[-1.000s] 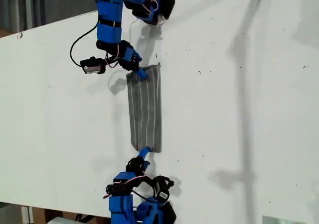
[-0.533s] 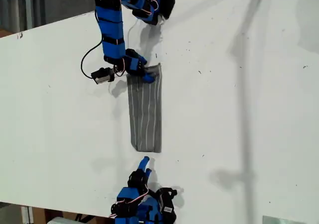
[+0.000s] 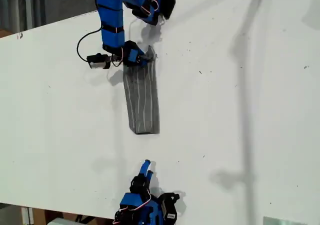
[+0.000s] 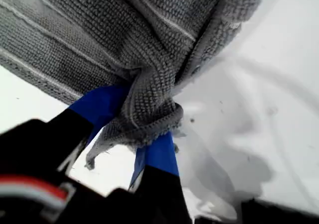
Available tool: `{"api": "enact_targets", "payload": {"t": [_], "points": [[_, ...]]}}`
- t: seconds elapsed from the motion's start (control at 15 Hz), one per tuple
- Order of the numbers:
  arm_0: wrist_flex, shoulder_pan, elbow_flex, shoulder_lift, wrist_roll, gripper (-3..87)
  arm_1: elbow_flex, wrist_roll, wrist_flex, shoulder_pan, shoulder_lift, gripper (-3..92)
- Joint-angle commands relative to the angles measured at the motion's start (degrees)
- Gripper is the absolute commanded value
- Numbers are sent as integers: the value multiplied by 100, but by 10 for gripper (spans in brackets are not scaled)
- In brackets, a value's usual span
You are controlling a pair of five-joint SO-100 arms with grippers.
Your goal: Grasp corners of a square towel and fold twice.
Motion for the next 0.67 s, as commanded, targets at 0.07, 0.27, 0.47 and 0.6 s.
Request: {"api": "enact_targets", "payload": {"t": [0.07, 0.27, 0.47, 0.6], "points": [[-79, -325, 97, 35, 167, 219, 984, 563, 1081, 272, 3164, -1], [-413, -721, 387, -18, 439, 218, 466, 1274, 2188, -123, 4755, -1], [-527, -1213, 563, -158, 703, 217, -448, 1072, 2171, -211, 4061, -1], [-571, -1635, 694, -308, 826, 216, -1424, 923, 2188, -316, 2619, -1]]}}
